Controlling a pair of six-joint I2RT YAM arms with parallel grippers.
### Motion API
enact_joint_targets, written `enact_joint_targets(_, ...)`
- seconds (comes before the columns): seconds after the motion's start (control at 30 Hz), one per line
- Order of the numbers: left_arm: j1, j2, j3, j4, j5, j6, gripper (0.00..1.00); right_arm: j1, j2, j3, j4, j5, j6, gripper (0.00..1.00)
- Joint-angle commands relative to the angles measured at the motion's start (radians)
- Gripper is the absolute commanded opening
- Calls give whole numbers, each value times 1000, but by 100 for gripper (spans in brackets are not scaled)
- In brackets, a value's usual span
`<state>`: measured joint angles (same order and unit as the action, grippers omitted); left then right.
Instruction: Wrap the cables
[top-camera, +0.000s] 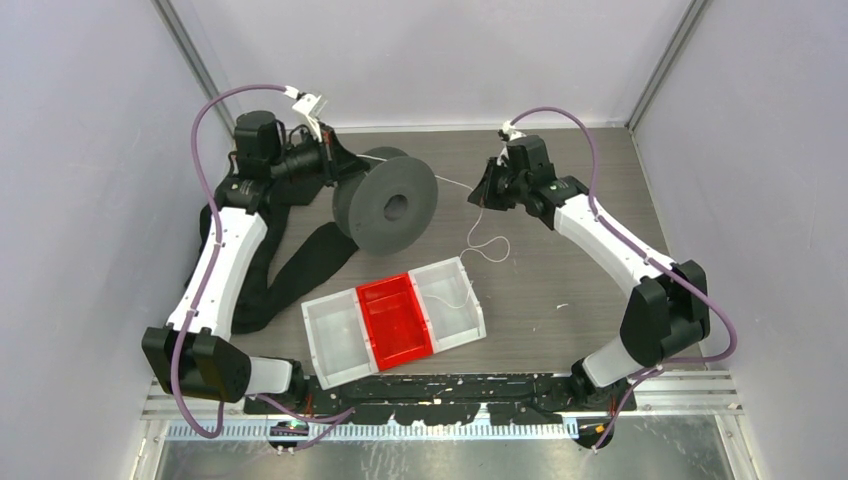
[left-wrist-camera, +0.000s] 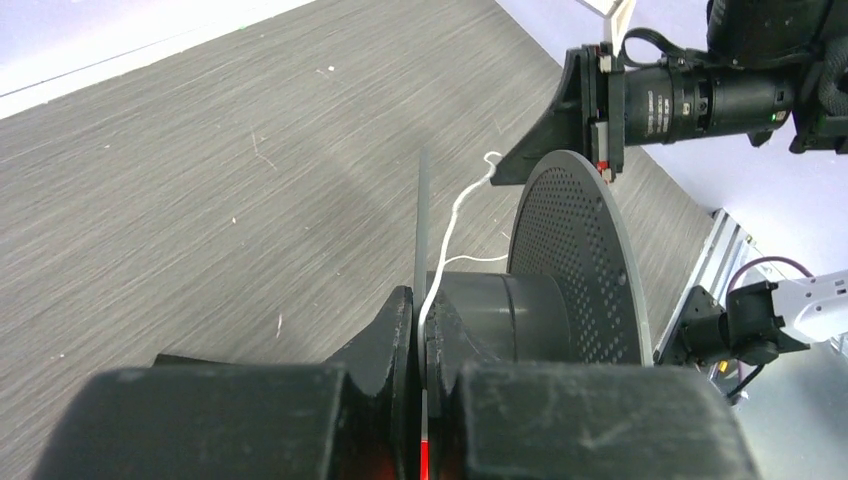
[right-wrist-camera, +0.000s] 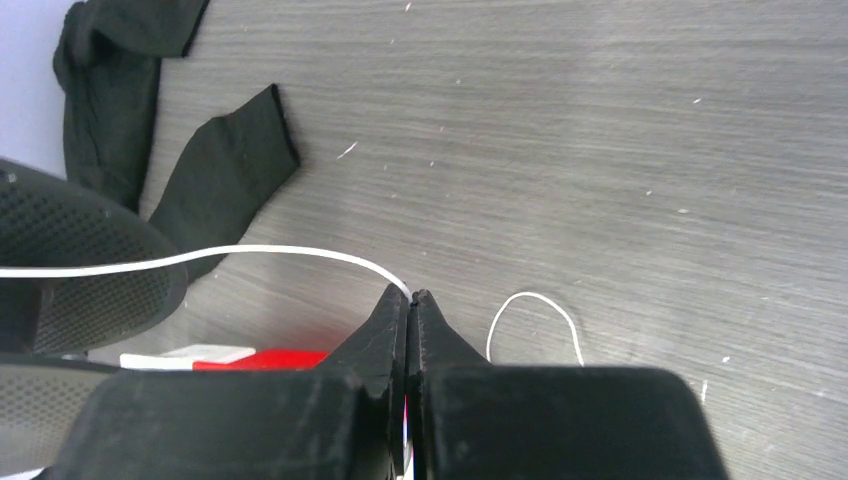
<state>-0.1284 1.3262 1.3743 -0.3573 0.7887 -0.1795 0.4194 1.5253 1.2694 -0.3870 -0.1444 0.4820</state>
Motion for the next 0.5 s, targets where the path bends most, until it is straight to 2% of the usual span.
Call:
enact_joint_targets(0.0,11,-36,52,106,-33,-85,0,48,-12,-25,42,-63,26,1)
enact_joint_targets(0.23,12,-36,-12,315,-236,-319,0,195,12,-56,136,-28,45,0)
enact_joint_targets(0.33,12,-50,-46,376,-367,-417,0,236,19,-77,230,-28,75,0)
enact_joint_targets(0.47,5,-84,-104,422,-548,-472,0,270,22,-107,375,-59,124,1)
